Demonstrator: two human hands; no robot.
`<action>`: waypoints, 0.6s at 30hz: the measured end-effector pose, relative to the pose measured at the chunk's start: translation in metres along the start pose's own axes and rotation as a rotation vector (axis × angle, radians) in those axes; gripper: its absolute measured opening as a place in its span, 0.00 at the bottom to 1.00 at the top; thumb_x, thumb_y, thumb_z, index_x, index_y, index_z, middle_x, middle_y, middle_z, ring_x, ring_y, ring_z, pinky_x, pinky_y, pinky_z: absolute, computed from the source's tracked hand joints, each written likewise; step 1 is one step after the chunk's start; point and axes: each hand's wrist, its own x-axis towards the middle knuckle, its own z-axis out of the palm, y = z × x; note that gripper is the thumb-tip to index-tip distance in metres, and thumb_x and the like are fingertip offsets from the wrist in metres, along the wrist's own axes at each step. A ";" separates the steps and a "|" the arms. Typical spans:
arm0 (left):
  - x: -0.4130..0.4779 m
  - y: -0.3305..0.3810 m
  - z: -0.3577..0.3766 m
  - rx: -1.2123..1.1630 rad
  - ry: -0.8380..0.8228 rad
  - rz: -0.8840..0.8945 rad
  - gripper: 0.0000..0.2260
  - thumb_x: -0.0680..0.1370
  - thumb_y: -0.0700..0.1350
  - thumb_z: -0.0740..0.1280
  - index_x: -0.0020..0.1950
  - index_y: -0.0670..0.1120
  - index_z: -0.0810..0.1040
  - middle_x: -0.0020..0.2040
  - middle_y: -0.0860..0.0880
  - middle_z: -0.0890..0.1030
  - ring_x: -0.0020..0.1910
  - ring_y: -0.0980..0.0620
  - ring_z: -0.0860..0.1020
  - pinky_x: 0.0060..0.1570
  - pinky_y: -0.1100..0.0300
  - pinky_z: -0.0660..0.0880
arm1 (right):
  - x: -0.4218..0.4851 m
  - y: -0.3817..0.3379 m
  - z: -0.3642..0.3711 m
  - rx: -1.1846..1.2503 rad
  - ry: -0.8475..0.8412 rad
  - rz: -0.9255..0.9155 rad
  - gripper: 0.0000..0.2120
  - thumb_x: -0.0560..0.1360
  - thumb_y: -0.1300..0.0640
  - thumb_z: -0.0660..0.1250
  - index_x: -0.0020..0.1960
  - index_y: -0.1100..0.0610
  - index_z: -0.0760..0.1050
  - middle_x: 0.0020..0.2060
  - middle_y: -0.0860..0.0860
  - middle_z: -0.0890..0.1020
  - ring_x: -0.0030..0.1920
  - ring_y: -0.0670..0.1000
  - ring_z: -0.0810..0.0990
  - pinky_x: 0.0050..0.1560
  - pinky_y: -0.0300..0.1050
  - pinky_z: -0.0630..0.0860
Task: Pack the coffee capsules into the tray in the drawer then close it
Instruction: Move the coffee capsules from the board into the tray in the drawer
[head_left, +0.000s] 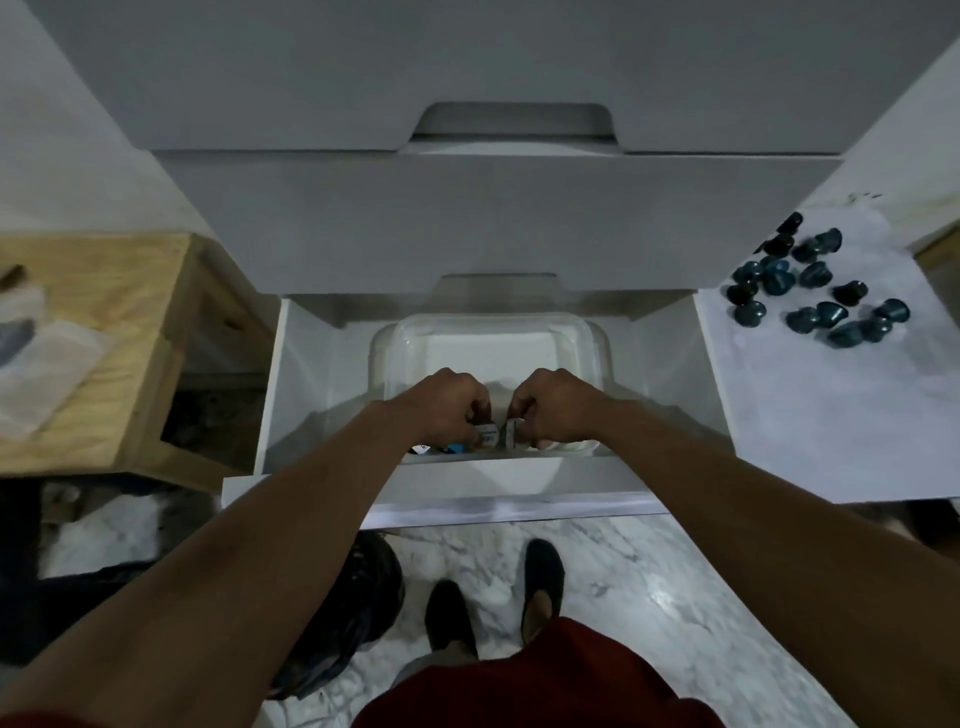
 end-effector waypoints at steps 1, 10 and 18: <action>0.000 -0.001 0.000 0.003 0.000 0.007 0.12 0.70 0.45 0.75 0.53 0.48 0.81 0.51 0.48 0.82 0.46 0.52 0.78 0.48 0.59 0.77 | 0.000 -0.001 0.001 -0.002 0.004 0.008 0.07 0.71 0.62 0.69 0.48 0.58 0.82 0.39 0.55 0.85 0.36 0.52 0.85 0.40 0.39 0.80; 0.003 0.002 -0.002 0.100 -0.010 0.013 0.15 0.70 0.48 0.74 0.55 0.47 0.81 0.51 0.47 0.82 0.46 0.50 0.79 0.48 0.57 0.77 | 0.001 0.001 0.005 -0.071 0.040 0.016 0.12 0.71 0.61 0.69 0.54 0.57 0.79 0.42 0.55 0.84 0.38 0.52 0.82 0.44 0.42 0.79; 0.005 0.055 -0.022 0.221 0.330 0.100 0.16 0.75 0.51 0.66 0.60 0.46 0.77 0.57 0.44 0.79 0.54 0.43 0.77 0.51 0.51 0.76 | -0.032 0.008 -0.032 -0.093 0.532 0.065 0.13 0.75 0.53 0.66 0.58 0.57 0.78 0.53 0.54 0.83 0.54 0.55 0.80 0.56 0.45 0.75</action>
